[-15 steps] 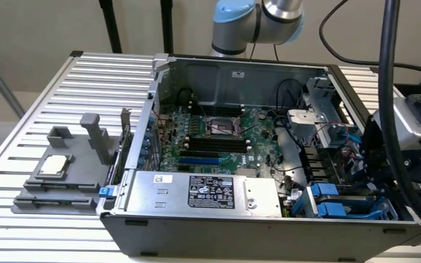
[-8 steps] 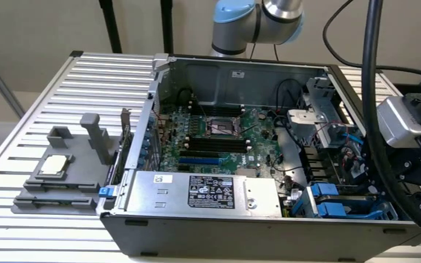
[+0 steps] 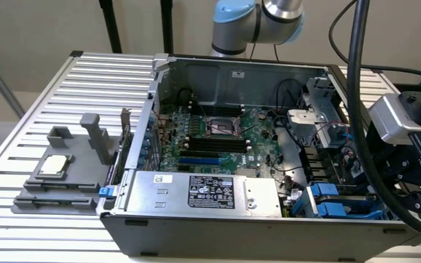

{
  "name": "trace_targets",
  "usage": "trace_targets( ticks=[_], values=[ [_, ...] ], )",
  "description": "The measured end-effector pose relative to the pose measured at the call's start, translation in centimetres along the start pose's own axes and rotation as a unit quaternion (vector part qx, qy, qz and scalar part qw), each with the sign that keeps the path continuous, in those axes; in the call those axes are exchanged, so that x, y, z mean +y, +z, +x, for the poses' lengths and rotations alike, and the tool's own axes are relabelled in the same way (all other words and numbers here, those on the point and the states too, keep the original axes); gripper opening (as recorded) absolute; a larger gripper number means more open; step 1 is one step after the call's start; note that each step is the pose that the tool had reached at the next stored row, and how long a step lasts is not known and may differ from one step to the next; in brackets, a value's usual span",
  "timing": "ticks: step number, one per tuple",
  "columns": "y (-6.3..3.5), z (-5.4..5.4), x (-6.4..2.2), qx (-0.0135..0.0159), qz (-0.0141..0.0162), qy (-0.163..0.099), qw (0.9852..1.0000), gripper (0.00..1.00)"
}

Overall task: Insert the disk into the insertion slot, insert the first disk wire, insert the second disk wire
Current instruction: 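Insert the first disk wire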

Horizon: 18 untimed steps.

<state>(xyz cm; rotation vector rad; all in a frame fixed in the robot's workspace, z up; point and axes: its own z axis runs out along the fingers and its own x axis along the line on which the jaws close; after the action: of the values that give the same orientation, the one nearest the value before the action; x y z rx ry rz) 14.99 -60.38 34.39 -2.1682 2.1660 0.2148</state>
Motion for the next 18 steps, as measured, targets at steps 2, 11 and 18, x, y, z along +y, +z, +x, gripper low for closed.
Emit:
trace_targets(
  ticks=[2, 11, 18],
  values=[
    [0.04, -0.17, 0.01, 0.0003, 0.0001, 0.002, 1.0000, 0.16],
    [0.12, -0.41, 0.01, 0.0006, 0.0026, 0.028, 0.9996, 0.16],
    [0.21, -0.49, 0.04, 0.0027, 0.0035, 0.047, 0.9989, 0.16]
  ],
)
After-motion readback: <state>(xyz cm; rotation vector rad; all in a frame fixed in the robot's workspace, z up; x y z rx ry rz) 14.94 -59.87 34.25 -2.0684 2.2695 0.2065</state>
